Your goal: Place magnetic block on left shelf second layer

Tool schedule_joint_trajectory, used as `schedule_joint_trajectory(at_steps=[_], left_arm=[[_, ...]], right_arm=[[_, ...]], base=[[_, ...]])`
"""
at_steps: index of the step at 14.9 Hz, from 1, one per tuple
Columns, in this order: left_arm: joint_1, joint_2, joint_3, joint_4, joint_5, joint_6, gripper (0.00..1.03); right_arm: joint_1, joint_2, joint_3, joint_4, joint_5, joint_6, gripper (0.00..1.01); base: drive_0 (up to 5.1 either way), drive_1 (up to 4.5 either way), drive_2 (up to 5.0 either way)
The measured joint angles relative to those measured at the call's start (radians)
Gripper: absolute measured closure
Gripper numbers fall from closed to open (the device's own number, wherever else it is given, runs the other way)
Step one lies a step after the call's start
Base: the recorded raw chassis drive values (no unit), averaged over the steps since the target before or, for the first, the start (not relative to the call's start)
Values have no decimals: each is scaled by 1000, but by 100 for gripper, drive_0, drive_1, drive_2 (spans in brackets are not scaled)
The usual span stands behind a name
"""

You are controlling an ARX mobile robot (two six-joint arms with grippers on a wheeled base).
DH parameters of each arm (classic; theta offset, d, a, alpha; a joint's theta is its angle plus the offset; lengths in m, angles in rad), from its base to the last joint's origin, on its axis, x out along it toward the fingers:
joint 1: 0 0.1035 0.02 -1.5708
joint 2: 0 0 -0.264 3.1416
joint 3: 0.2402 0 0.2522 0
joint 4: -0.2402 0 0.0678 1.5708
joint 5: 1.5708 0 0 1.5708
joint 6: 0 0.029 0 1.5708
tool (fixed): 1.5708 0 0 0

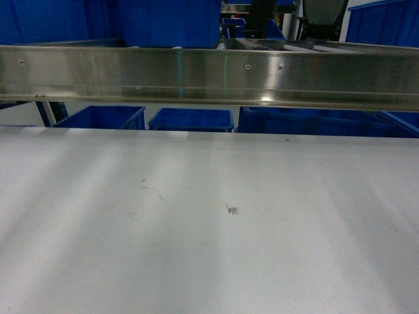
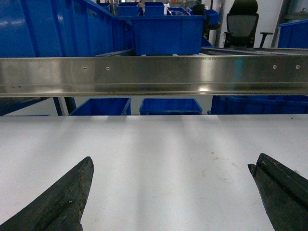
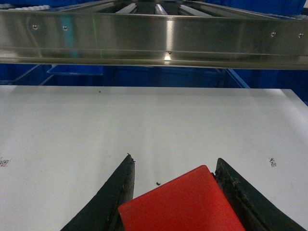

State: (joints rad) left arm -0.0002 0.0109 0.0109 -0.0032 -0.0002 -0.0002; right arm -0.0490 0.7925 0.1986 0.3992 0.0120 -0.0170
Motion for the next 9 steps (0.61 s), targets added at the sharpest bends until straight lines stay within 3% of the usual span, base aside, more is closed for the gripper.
schedule_joint_trajectory(at_steps=[9], left_arm=[[0,0,0,0,0,0,5]], right_arm=[[-4,0,0,0,0,2,58]], base=[[0,0,0]])
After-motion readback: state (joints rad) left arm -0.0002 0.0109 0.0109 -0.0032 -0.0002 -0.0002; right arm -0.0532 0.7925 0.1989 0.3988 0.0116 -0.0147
